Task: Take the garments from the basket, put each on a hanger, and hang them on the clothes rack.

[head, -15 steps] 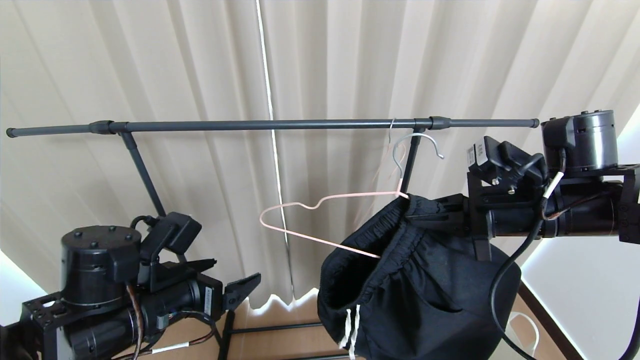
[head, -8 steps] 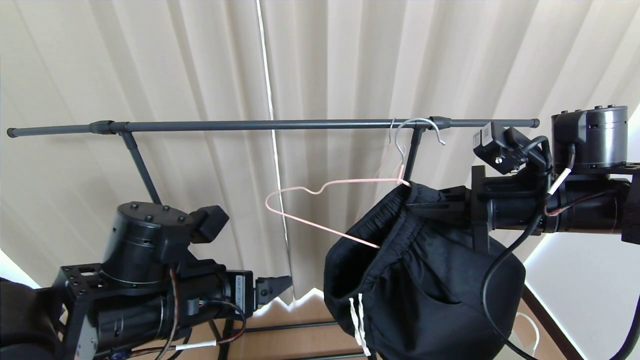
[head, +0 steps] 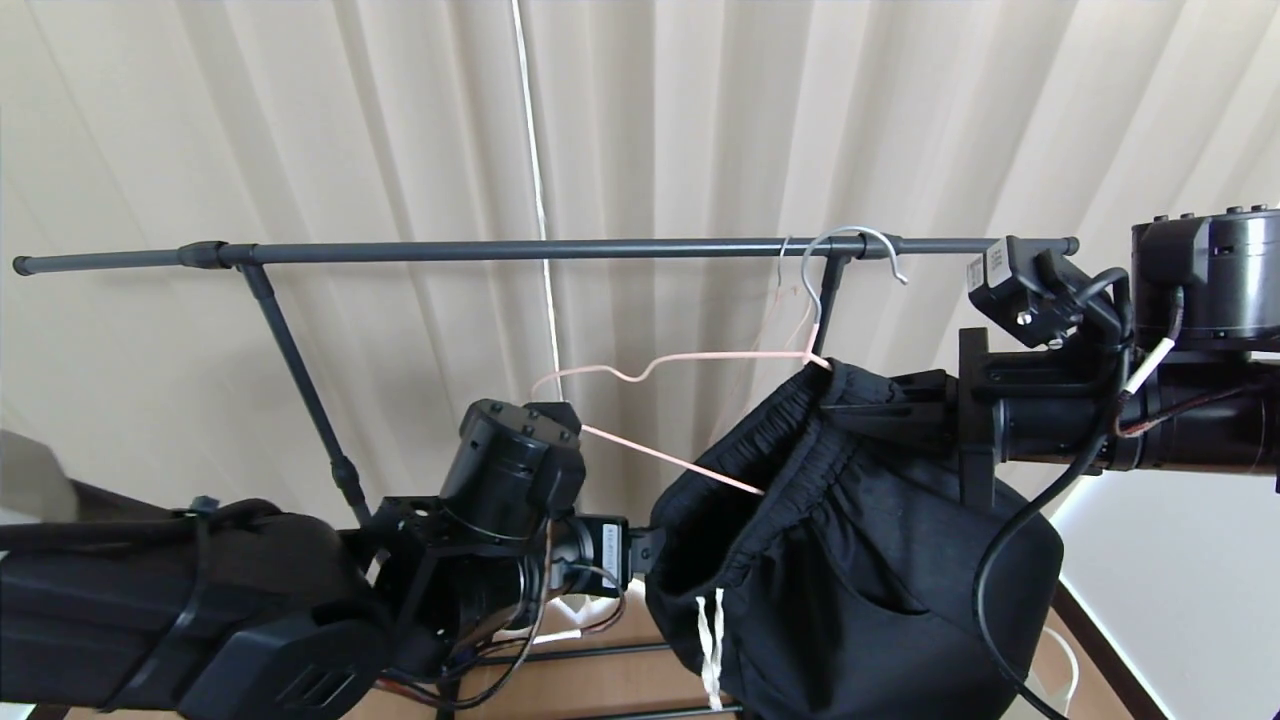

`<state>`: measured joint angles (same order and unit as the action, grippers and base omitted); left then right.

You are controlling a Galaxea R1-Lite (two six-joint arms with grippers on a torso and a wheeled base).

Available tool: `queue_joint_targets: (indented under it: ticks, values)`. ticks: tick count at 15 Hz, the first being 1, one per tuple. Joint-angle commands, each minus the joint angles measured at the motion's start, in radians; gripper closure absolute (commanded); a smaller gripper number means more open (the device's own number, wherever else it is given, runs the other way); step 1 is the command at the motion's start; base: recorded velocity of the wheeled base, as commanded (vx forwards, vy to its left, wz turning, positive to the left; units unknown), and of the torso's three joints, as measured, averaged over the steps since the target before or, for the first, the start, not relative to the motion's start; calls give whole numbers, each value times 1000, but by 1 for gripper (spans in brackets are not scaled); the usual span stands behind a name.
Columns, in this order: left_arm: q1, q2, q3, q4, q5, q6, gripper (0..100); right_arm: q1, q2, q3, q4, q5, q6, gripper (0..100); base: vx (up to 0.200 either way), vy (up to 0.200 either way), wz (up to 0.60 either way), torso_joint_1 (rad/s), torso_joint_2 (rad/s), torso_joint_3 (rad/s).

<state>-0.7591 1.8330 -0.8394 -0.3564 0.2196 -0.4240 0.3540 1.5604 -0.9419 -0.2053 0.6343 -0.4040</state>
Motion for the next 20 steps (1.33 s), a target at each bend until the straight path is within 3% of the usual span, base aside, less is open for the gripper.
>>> queue_joint_targets:
  ticks: [1,4,7,10,11,16,20]
  values:
    - [-11,77,-52,0,9,-4,0,5,-5,2,0,1,-1,100,0,0,0,0,0,0]
    - [-26,88,-63,-1,14,-5,0,19,-17,6,1,1,-1,100,0,0,0,0,0,0]
    - [-29,120,-93,-3,86,-9,0,26,-48,26,0,1,-1,100,0,0,0,0,0,0]
    - [-32,137,-92,-3,104,-22,0,29,-59,31,1,2,1,100,0,0,0,0,0,0]
    - [-37,140,-89,-3,107,-28,100,29,-59,32,0,2,1,100,0,0,0,0,0,0]
    - [-45,97,-64,-32,179,-39,100,26,-31,28,0,1,-1,100,0,0,0,0,0,0]
    - [-37,-14,-20,-33,187,-35,100,22,9,23,-2,-1,-1,100,0,0,0,0,0,0]
